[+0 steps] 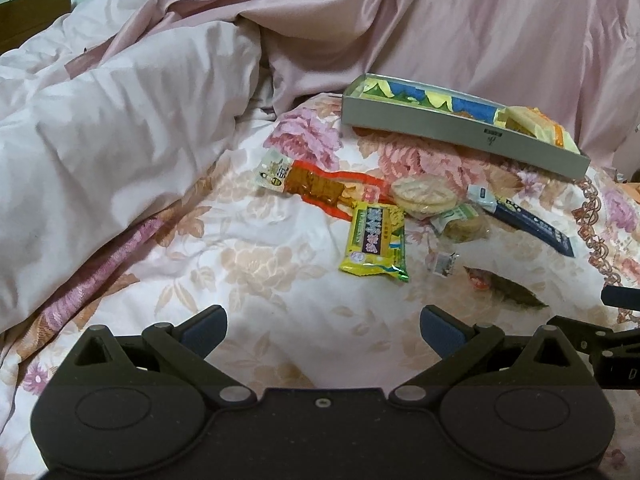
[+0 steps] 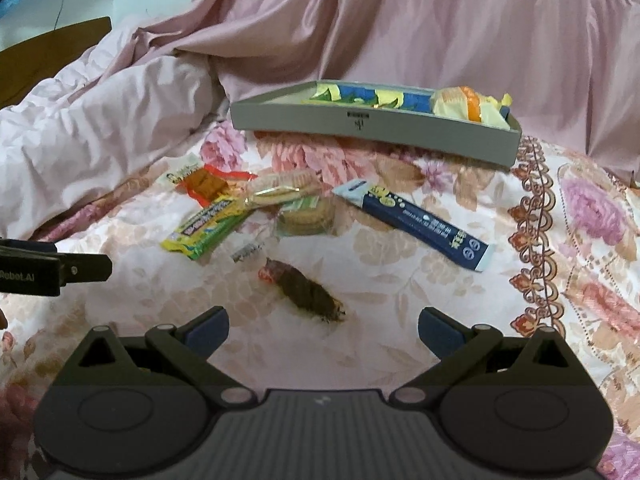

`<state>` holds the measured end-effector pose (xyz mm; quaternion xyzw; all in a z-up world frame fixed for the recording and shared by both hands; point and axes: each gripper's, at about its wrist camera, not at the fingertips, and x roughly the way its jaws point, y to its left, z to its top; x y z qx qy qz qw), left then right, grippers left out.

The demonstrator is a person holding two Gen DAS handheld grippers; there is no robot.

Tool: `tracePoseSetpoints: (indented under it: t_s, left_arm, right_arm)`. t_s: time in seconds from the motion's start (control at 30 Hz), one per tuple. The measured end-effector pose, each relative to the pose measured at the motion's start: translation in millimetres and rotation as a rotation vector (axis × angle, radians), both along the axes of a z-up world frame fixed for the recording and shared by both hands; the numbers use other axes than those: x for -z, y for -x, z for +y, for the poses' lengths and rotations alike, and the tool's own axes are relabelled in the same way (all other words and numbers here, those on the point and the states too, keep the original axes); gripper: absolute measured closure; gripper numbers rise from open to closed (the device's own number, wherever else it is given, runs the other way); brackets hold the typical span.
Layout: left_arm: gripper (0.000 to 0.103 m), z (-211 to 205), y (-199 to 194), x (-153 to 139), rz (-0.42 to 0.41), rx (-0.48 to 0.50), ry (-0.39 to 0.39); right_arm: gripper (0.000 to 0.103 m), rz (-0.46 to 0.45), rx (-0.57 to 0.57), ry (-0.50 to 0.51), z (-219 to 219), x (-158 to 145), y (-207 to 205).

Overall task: Organize snacks
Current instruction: 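Withdraw both open tools from the tray toward the remaining snacks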

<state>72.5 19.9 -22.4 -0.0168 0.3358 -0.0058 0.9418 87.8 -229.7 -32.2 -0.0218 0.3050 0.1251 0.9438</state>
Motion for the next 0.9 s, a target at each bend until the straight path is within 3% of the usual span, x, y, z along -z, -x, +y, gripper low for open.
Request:
tracePoseSetpoints:
  t_s: [0.37, 0.9]
  left_arm:
    - [0.001, -3, -16, 13, 0.033, 0.017, -0.028]
    - [0.001, -22, -59, 28, 0.008, 0.088, -0.122]
  right_arm:
    - [0.0, 0.055, -0.028, 0.001, 0, 18, -17]
    - [0.0, -0.005, -0.136, 0.066, 7, 30, -42]
